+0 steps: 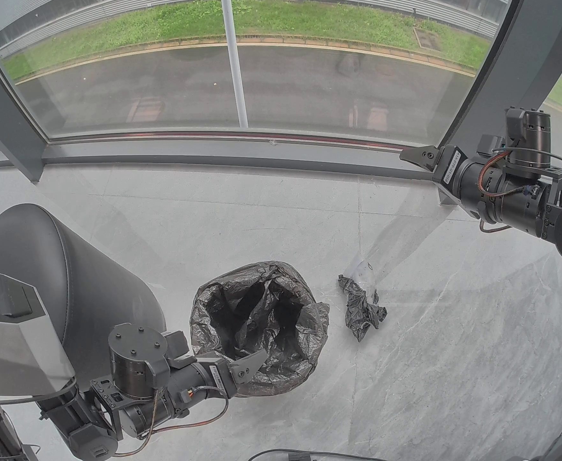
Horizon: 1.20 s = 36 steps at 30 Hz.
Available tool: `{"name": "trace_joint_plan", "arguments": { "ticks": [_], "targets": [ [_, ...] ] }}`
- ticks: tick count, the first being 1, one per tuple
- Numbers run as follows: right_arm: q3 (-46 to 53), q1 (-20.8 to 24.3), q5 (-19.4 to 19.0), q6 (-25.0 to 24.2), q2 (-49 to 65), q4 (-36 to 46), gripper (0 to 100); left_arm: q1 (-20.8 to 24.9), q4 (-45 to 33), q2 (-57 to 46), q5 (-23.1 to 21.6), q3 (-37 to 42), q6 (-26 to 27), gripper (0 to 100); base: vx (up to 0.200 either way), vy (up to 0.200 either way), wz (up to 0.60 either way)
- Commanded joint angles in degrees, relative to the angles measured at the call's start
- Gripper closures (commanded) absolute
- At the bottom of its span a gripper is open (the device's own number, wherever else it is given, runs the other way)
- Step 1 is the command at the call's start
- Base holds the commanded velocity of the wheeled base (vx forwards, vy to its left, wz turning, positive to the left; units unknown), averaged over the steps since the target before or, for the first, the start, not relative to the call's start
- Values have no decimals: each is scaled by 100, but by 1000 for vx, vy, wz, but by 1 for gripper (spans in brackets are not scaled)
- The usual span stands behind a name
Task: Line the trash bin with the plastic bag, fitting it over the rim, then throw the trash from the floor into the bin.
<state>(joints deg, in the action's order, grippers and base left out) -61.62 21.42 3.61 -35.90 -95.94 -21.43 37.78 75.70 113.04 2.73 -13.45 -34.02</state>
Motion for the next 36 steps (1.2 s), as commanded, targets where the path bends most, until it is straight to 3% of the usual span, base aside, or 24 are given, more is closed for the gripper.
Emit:
{"name": "trace_joint_plan", "arguments": {
  "ticks": [1, 9, 17, 24, 36],
  "targets": [
    [1, 3, 0, -5, -4, -1, 0, 107, -29, 16, -264, -343, -8, 0, 0, 0, 0],
    [-8, -6, 0, 4, -12, -1, 0, 37, -12, 1115, -422, -1327, 27, 0, 0, 0, 0],
    [-8, -24, -53, 4, -21, -1, 0, -684, -372, 2037, -361, -2250, 353, 0, 0, 0, 0],
    [1, -33, -97, 4, -30, -1, 0, -895, -311, 2020, -335, -1995, 388, 0, 0, 0, 0],
    [1, -33, -97, 4, -21, -1, 0, -667, 94, 1387, -299, -1380, 335, 0, 0, 0, 0]
  ]
}}
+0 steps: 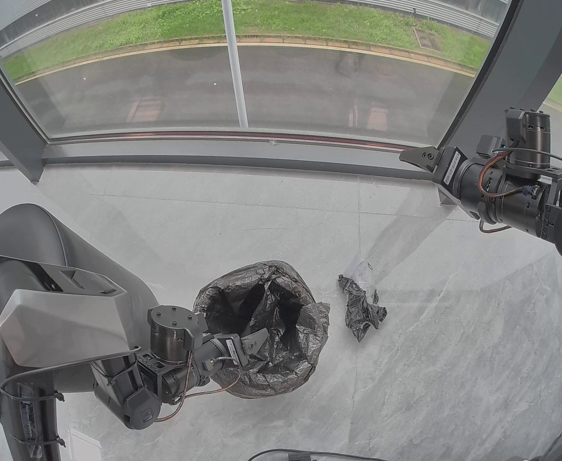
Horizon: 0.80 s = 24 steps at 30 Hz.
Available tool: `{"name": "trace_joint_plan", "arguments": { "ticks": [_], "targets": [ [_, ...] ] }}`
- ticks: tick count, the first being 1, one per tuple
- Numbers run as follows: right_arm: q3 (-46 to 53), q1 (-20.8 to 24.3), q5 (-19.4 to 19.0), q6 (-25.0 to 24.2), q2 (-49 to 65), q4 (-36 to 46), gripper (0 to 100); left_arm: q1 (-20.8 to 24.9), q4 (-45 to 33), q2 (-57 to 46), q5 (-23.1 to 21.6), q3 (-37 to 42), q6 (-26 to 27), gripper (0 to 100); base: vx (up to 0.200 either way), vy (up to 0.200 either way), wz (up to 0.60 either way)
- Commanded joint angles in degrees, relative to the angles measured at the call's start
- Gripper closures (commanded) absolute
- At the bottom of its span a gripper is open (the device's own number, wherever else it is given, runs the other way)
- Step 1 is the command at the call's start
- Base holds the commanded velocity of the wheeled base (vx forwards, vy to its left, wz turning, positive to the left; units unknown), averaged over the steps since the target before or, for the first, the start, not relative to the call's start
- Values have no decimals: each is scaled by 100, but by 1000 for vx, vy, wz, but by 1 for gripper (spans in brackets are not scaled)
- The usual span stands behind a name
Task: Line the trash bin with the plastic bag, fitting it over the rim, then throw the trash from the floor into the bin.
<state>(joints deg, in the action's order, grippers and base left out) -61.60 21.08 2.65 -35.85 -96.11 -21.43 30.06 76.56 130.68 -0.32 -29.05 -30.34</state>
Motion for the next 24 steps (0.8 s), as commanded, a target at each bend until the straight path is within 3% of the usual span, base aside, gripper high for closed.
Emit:
{"name": "trace_joint_plan", "arguments": {
  "ticks": [1, 11, 24],
  "targets": [
    [-1, 2, -1, 8, -4, -1, 0, 149, 8, -544, 5, 224, -42, 0, 0, 0, 0],
    [8, 2, -1, 8, -13, -1, 0, 422, -97, -1194, -12, -198, -130, 0, 0, 0, 0],
    [-1, 2, -1, 17, -66, -1, 0, -211, -914, -386, 5, -1709, -16, 0, 0, 0, 0]
  ]
}}
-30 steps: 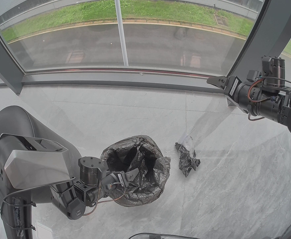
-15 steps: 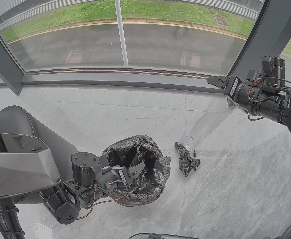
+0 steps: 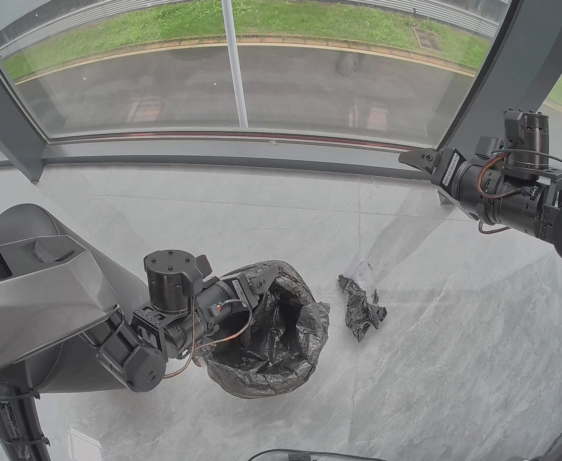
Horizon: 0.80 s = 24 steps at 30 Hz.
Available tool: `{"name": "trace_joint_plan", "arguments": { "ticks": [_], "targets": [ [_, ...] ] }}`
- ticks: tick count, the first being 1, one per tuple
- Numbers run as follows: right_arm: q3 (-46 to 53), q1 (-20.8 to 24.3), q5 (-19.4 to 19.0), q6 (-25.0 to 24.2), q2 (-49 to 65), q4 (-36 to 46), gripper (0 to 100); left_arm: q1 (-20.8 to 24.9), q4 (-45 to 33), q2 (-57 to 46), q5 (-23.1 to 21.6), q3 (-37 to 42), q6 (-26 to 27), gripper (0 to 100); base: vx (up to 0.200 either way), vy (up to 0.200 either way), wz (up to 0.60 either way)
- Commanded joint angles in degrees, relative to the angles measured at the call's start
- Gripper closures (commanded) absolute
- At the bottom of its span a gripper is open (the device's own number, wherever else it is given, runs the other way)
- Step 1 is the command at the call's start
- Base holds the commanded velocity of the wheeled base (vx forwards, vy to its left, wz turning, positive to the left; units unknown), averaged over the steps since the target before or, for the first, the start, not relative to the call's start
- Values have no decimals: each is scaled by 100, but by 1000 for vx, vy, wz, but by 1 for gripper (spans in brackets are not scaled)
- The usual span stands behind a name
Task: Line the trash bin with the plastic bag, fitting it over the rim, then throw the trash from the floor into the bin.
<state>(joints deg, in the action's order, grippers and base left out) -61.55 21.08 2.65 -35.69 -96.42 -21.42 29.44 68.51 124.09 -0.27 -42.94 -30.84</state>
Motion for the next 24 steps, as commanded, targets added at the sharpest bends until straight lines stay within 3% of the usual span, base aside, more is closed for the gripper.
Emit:
{"name": "trace_joint_plan", "arguments": {
  "ticks": [1, 24],
  "targets": [
    [-6, 2, -1, 1, -53, -3, 0, -158, -189, 309, 0, -365, 105, 0, 0, 0, 0],
    [-15, -42, -27, 1, -97, -11, 0, -158, -119, 1232, 9, -672, 114, 0, 0, 0, 0]
  ]
}}
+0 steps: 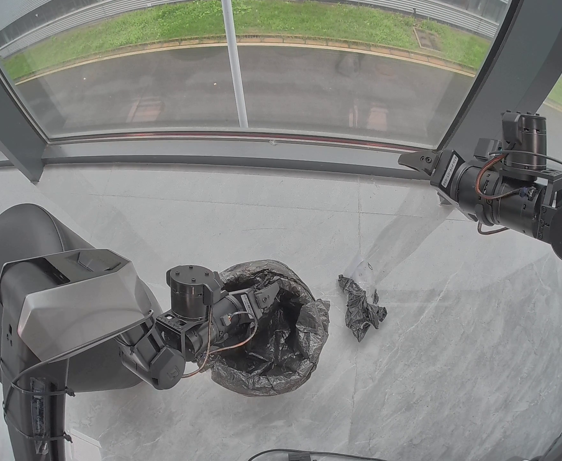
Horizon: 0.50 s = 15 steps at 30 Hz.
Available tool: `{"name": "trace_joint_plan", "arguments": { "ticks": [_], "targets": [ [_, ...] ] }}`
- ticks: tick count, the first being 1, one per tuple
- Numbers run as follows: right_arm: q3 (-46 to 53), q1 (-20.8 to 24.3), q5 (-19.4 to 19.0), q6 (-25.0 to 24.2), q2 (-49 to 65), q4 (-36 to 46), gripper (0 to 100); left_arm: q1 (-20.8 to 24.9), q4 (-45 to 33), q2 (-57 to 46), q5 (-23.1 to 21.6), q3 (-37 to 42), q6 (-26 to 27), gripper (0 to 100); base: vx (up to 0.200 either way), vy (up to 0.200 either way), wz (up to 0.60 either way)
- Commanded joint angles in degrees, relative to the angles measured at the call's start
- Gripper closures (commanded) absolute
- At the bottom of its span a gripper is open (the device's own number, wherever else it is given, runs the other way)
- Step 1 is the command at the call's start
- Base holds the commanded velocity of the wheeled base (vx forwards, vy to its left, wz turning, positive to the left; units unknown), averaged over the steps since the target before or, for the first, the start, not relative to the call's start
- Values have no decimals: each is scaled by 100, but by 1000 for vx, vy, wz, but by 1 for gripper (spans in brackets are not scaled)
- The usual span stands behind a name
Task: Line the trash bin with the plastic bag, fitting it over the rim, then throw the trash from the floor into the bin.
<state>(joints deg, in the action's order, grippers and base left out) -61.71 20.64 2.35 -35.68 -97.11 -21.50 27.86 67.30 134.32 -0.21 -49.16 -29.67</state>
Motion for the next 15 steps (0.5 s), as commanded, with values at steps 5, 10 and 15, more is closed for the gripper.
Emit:
{"name": "trace_joint_plan", "arguments": {
  "ticks": [5, 10, 15],
  "targets": [
    [1, 2, 2, 0, -18, -3, 0, 1, 2, 323, 126, -155, 5, 0, 0, 0, 0],
    [10, 2, 2, 9, -27, -3, 0, -8, 2, 394, 276, -252, 5, 0, 0, 0, 0],
    [10, 2, 2, 9, -27, -3, 0, 1, -24, 411, 399, -278, 23, 0, 0, 0, 0]
  ]
}}
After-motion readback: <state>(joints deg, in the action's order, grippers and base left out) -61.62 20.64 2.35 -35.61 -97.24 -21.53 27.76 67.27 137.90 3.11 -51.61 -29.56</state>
